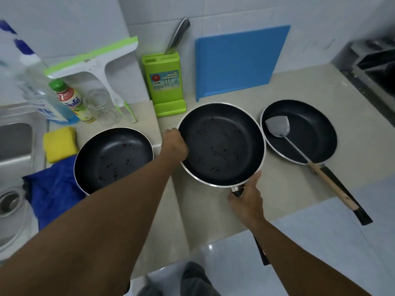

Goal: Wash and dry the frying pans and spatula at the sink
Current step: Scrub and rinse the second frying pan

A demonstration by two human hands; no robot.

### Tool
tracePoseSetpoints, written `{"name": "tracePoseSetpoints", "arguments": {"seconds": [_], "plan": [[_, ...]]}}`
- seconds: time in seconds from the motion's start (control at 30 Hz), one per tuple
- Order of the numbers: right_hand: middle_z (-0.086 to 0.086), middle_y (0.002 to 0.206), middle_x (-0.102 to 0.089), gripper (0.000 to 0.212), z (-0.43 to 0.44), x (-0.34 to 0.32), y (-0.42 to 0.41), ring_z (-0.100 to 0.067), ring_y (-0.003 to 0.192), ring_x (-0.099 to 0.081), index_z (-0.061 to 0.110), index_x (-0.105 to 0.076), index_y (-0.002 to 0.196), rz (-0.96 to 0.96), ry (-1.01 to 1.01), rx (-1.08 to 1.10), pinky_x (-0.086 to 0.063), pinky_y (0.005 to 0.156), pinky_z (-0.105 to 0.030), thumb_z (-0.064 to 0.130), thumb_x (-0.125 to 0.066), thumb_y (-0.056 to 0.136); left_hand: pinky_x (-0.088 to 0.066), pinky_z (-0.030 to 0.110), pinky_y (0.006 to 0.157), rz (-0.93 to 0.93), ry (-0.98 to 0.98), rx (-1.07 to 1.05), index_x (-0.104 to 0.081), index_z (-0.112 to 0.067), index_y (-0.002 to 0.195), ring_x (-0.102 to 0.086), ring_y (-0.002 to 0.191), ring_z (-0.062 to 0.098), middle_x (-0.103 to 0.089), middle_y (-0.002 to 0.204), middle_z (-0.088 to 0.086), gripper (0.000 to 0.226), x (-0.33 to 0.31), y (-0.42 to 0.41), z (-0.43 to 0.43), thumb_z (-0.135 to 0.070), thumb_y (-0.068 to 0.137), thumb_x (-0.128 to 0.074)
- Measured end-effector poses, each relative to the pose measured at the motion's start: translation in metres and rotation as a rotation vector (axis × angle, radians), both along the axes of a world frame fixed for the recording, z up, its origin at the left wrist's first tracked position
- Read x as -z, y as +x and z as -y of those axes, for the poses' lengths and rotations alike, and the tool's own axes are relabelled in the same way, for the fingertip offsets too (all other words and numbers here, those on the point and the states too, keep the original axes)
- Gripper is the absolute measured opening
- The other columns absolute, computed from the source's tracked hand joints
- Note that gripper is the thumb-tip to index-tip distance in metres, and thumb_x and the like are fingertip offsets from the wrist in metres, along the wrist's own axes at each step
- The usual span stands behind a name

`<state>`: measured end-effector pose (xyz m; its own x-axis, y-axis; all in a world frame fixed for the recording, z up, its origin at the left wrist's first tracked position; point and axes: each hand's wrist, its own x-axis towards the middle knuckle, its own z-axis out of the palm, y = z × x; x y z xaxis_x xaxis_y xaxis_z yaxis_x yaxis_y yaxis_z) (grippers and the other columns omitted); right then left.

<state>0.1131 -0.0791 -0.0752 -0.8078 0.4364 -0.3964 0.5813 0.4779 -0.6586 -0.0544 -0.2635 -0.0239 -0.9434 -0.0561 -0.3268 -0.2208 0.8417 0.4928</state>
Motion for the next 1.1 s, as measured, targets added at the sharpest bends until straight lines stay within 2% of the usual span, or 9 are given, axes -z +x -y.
{"name": "tracePoseSetpoints", "arguments": {"seconds": [0.17, 0.37, 0.47, 0.6, 0.7, 0.8, 0.93, 1.0, 1.1], "plan": [[0.005, 0.102, -0.065, 0.113, 0.005, -0.059, -0.016, -0.024, 0.100, -0.063, 0.024, 0.014, 0.161, -0.059, -0.015, -0.078, -0.047, 0.082, -0.031, 0.012, -0.067, 0.084, -0.045, 0.039, 0.095, -0.092, 0.056, -0.057, -0.056, 0.008, 0.122, -0.055, 0.120, 0.043, -0.053, 0.131, 0.028, 0.039, -0.061, 0.002, 0.023, 0.000, 0.085, -0.062], [0.007, 0.106, -0.065, 0.115, 0.036, -0.128, -0.017, -0.022, 0.102, -0.062, 0.028, 0.016, 0.161, -0.120, -0.004, -0.177, -0.051, 0.083, -0.032, 0.016, -0.067, 0.083, -0.043, 0.035, 0.077, -0.193, 0.203, -0.128, -0.060, 0.007, 0.113, -0.059, 0.108, 0.041, -0.061, 0.117, 0.025, 0.038, -0.125, 0.030, 0.082, 0.007, 0.075, -0.061], [0.003, 0.106, -0.066, 0.115, 0.065, -0.151, -0.008, -0.024, 0.102, -0.062, 0.027, 0.014, 0.161, -0.145, 0.018, -0.226, -0.053, 0.085, -0.035, 0.019, -0.068, 0.081, -0.047, 0.037, 0.082, -0.236, 0.267, -0.167, -0.059, 0.004, 0.120, -0.060, 0.112, 0.040, -0.063, 0.121, 0.023, 0.041, -0.147, 0.059, 0.118, 0.009, 0.079, -0.059], [0.004, 0.103, -0.068, 0.118, 0.116, -0.164, 0.013, -0.025, 0.101, -0.063, 0.029, 0.010, 0.162, -0.161, 0.001, -0.267, -0.056, 0.090, -0.041, 0.032, -0.066, 0.071, -0.038, 0.030, 0.087, -0.262, 0.327, -0.258, -0.054, -0.005, 0.136, -0.056, 0.121, 0.037, -0.061, 0.132, 0.019, 0.050, -0.159, 0.103, 0.172, 0.008, 0.088, -0.052], [0.006, 0.100, -0.069, 0.117, 0.165, -0.163, 0.033, -0.023, 0.099, -0.064, 0.032, 0.004, 0.161, -0.189, -0.036, -0.275, -0.057, 0.089, -0.042, 0.038, -0.068, 0.070, -0.040, 0.030, 0.086, -0.277, 0.385, -0.349, -0.054, -0.009, 0.138, -0.058, 0.119, 0.035, -0.063, 0.130, 0.016, 0.045, -0.157, 0.135, 0.221, 0.001, 0.095, -0.047], [0.006, 0.104, -0.067, 0.118, 0.222, -0.161, 0.055, -0.022, 0.104, -0.063, 0.028, 0.004, 0.162, -0.215, -0.074, -0.264, -0.056, 0.092, -0.041, 0.032, -0.077, 0.077, -0.045, 0.032, 0.092, -0.296, 0.419, -0.402, -0.054, -0.012, 0.140, -0.059, 0.118, 0.033, -0.064, 0.130, 0.014, 0.042, -0.152, 0.171, 0.272, -0.006, 0.099, -0.044], [-0.001, 0.117, -0.067, 0.115, 0.302, -0.156, 0.083, -0.027, 0.115, -0.061, 0.026, 0.005, 0.163, -0.221, -0.110, -0.264, -0.054, 0.095, -0.041, 0.028, -0.072, 0.077, -0.046, 0.041, 0.102, -0.285, 0.483, -0.505, -0.038, -0.014, 0.149, -0.054, 0.122, 0.031, -0.057, 0.137, 0.009, 0.048, -0.148, 0.219, 0.334, -0.010, 0.101, -0.044], [-0.004, 0.123, -0.064, 0.120, 0.340, -0.152, 0.095, -0.027, 0.119, -0.059, 0.026, 0.011, 0.162, -0.205, -0.132, -0.268, -0.053, 0.096, -0.039, 0.030, -0.070, 0.074, -0.046, 0.039, 0.099, -0.297, 0.521, -0.536, -0.042, -0.015, 0.145, -0.055, 0.117, 0.027, -0.059, 0.130, 0.006, 0.043, -0.143, 0.238, 0.361, -0.009, 0.102, -0.044], [-0.003, 0.127, -0.062, 0.122, 0.392, -0.148, 0.113, -0.027, 0.116, -0.059, 0.024, 0.014, 0.161, -0.202, -0.140, -0.268, -0.052, 0.092, -0.035, 0.021, -0.073, 0.076, -0.047, 0.041, 0.104, -0.280, 0.549, -0.593, -0.050, -0.016, 0.138, -0.057, 0.119, 0.028, -0.062, 0.127, 0.004, 0.036, -0.134, 0.263, 0.400, -0.011, 0.102, -0.046]]}}
